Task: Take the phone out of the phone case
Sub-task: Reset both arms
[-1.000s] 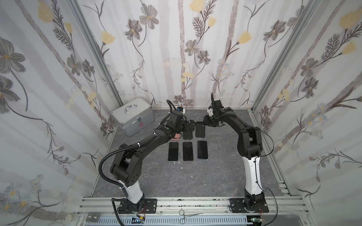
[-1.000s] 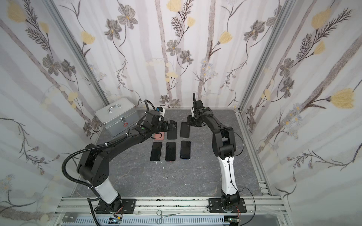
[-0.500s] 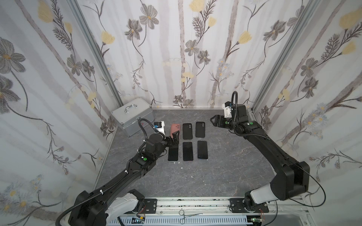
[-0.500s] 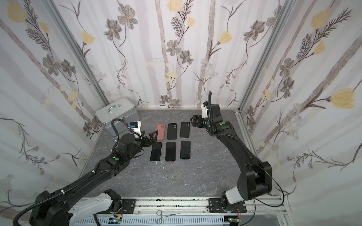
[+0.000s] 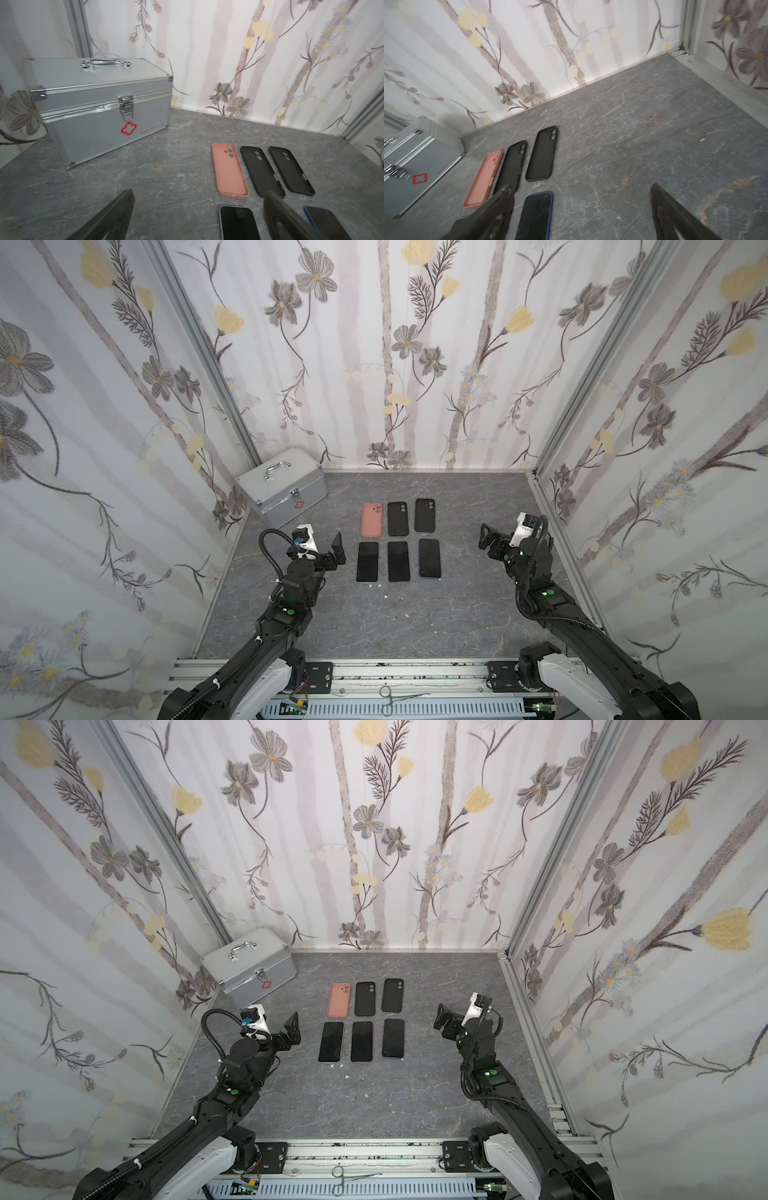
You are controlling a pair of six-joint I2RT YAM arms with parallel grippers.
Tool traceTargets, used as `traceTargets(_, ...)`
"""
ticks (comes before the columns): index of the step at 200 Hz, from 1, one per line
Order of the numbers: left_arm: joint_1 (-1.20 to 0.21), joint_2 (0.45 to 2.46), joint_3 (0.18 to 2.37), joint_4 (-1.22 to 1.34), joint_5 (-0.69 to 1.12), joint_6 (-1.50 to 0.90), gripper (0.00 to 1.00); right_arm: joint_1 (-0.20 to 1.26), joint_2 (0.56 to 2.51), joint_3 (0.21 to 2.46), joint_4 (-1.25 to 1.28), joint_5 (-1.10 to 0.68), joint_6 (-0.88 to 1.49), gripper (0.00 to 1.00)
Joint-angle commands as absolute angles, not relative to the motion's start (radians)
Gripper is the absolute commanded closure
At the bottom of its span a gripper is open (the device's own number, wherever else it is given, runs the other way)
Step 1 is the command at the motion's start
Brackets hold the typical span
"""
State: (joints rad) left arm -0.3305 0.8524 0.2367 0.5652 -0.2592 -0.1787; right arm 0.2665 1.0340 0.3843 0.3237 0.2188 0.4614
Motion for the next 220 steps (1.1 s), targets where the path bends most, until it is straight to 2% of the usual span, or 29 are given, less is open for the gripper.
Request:
traceTargets(1,-0.273,0.907,0.212,0.705,-0.259,-0.121,0.0,0.26,1.035,0.314,0.604,0.364,0.337,0.0)
traceTargets(21,-0.248,0.974,0.194,0.746,-0.321,-0.07,0.0,0.234,1.086,0.32,0.609,0.418,0.296,0.0)
traceTargets(35,-0.239,1.022,0.177,0.8,-0.373,-0.062,0.0,0.19,1.128,0.359,0.573,0.359,0.313,0.0)
traceTargets(71,-0.229,1.127,0.108,1.011,-0.34,-0.022,0.0,0.171,1.198,0.384,0.679,0.361,0.103,0.0)
traceTargets(98,-0.212,1.183,0.11,1.083,-0.331,0.038,0.0,0.143,1.249,0.388,0.693,0.354,0.058,0.0)
traceTargets(122,-0.176,1.267,0.149,1.133,-0.285,0.075,0.0,0.11,1.291,0.353,0.771,0.312,0.052,0.0)
traceTargets(165,-0.098,1.435,0.175,1.323,-0.088,0.028,0.0,0.052,1.322,0.299,0.906,0.207,0.043,0.0)
traceTargets(220,-0.083,1.593,0.118,1.574,-0.055,0.029,0.0,0.017,1.381,0.264,1.081,0.093,0.051,0.0)
